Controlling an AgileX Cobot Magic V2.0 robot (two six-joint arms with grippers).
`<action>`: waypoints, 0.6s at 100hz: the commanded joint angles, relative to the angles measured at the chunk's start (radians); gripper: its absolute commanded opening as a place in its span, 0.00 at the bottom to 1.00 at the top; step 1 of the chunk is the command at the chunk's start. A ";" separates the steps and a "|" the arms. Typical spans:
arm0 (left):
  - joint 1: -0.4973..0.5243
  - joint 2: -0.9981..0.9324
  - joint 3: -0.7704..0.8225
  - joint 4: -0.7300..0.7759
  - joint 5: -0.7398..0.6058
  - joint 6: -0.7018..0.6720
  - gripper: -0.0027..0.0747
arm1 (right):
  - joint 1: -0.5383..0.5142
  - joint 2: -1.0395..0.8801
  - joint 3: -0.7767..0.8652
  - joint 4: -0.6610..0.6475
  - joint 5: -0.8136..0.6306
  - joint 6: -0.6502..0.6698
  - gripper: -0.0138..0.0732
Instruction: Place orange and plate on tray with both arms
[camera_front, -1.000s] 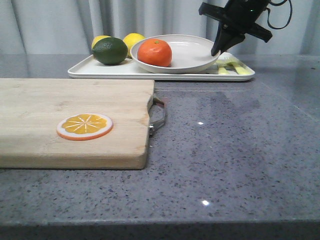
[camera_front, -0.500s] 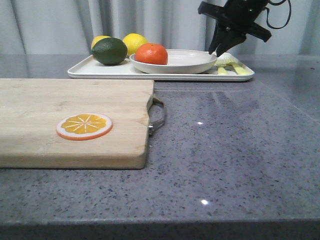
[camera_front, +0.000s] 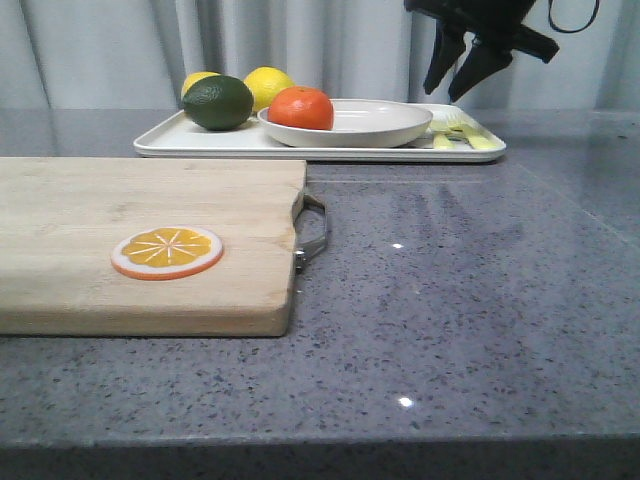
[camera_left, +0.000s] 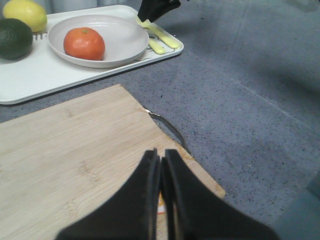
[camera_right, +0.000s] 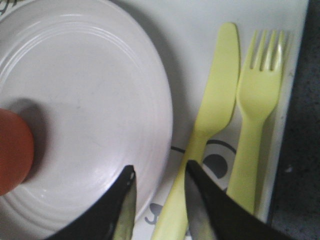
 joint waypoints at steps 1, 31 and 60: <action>0.001 -0.002 -0.026 -0.008 -0.074 0.002 0.01 | -0.003 -0.101 -0.036 0.004 0.043 -0.015 0.40; 0.001 -0.002 -0.026 -0.008 -0.074 0.002 0.01 | -0.003 -0.197 -0.036 0.003 0.070 -0.018 0.08; 0.001 -0.002 -0.026 -0.008 -0.074 0.002 0.01 | 0.027 -0.286 -0.029 -0.002 0.086 -0.045 0.08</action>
